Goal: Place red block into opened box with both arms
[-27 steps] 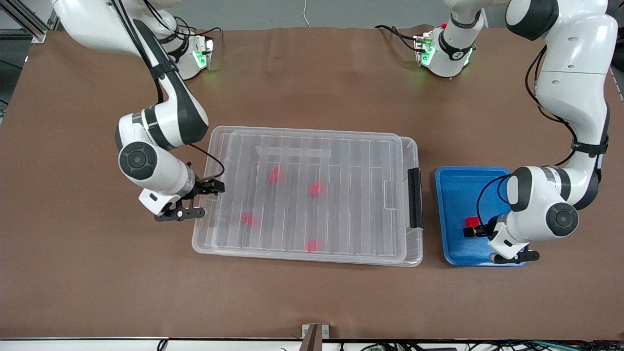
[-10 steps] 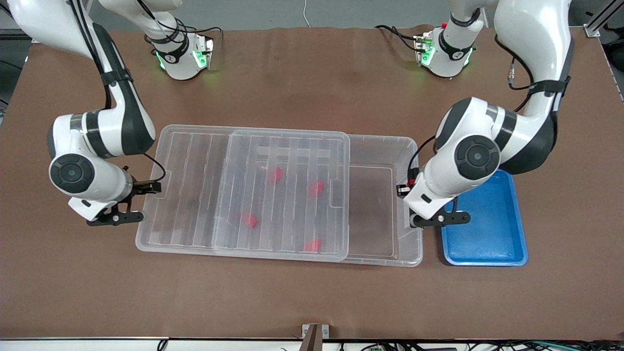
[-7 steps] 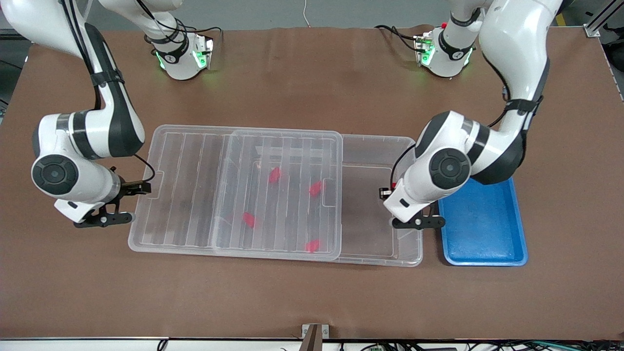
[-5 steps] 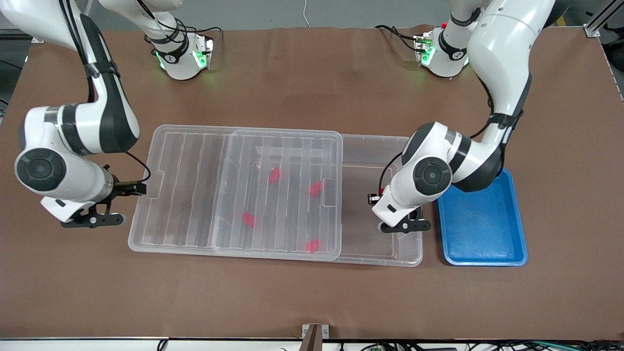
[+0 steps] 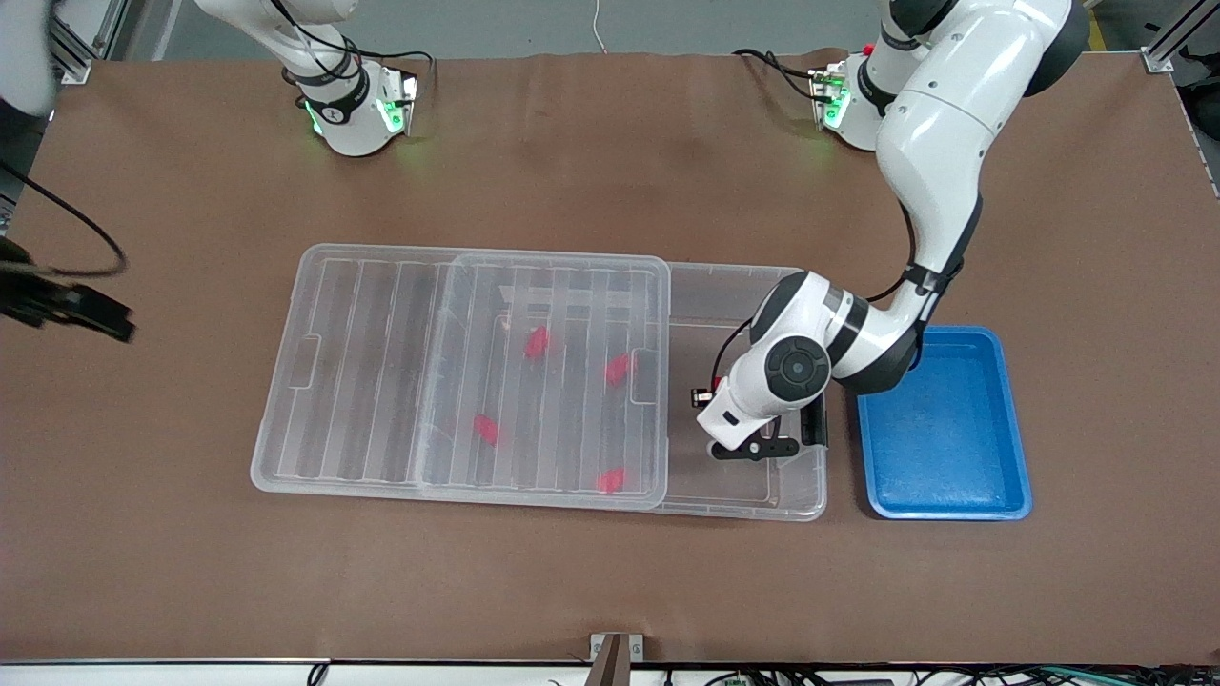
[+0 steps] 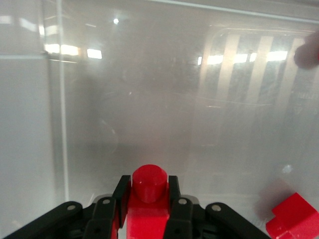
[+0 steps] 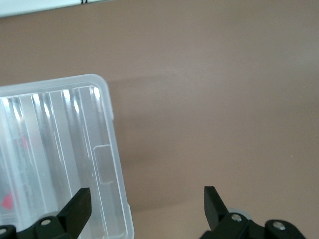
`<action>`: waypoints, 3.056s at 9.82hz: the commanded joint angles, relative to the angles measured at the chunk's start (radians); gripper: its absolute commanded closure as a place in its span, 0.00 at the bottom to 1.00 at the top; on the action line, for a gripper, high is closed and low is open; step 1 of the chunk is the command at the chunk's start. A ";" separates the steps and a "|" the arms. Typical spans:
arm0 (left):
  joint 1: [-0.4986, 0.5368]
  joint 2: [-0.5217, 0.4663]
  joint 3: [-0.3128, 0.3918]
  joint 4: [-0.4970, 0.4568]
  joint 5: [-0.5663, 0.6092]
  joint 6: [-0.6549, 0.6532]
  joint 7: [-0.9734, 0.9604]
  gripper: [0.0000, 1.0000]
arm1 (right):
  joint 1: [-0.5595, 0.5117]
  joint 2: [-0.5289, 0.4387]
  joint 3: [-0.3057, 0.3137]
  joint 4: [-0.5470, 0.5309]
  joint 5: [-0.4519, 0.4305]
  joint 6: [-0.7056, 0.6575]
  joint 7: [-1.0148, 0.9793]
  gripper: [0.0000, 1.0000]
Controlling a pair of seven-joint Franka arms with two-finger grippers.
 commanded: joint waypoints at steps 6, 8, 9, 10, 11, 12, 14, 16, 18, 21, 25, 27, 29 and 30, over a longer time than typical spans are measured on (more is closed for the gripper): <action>0.002 -0.024 0.007 -0.063 0.089 0.065 -0.008 0.00 | -0.003 -0.237 -0.110 -0.293 0.102 0.077 -0.092 0.00; 0.013 -0.148 0.001 -0.052 0.074 -0.057 -0.010 0.00 | -0.004 -0.237 -0.112 -0.285 0.094 0.065 -0.095 0.00; 0.016 -0.215 0.001 -0.051 0.072 -0.106 -0.007 0.00 | -0.001 -0.235 -0.109 -0.274 0.085 0.063 -0.092 0.00; 0.032 -0.272 0.002 -0.043 0.077 -0.144 0.004 0.00 | -0.001 -0.234 -0.107 -0.271 0.085 0.063 -0.092 0.00; 0.045 -0.302 0.001 0.000 0.074 -0.192 0.004 0.00 | 0.000 -0.234 -0.107 -0.273 0.083 0.063 -0.089 0.00; 0.058 -0.326 0.007 0.056 0.083 -0.288 0.004 0.00 | 0.000 -0.231 -0.106 -0.271 0.080 0.063 -0.092 0.00; 0.107 -0.354 0.004 0.151 0.081 -0.463 0.015 0.00 | 0.003 -0.202 -0.103 -0.283 0.079 0.011 -0.136 0.00; 0.151 -0.439 0.005 0.170 0.078 -0.554 0.024 0.00 | 0.011 -0.095 -0.103 -0.352 0.095 0.121 -0.290 0.40; 0.228 -0.527 0.002 0.176 0.019 -0.605 0.042 0.00 | 0.028 0.002 -0.101 -0.456 0.096 0.323 -0.380 0.87; 0.325 -0.613 0.010 0.163 -0.054 -0.643 0.200 0.00 | 0.048 0.039 -0.049 -0.616 0.097 0.561 -0.452 0.99; 0.243 -0.768 0.200 -0.038 -0.107 -0.630 0.414 0.00 | 0.055 0.065 0.037 -0.626 0.187 0.599 -0.438 0.98; 0.224 -0.835 0.255 -0.113 -0.117 -0.628 0.461 0.00 | 0.062 0.075 0.066 -0.622 0.226 0.611 -0.437 0.98; 0.231 -0.846 0.252 -0.115 -0.112 -0.651 0.469 0.00 | 0.068 0.082 0.110 -0.618 0.231 0.623 -0.370 0.98; 0.230 -0.840 0.252 -0.100 -0.111 -0.659 0.469 0.00 | 0.069 0.085 0.138 -0.616 0.231 0.638 -0.331 0.98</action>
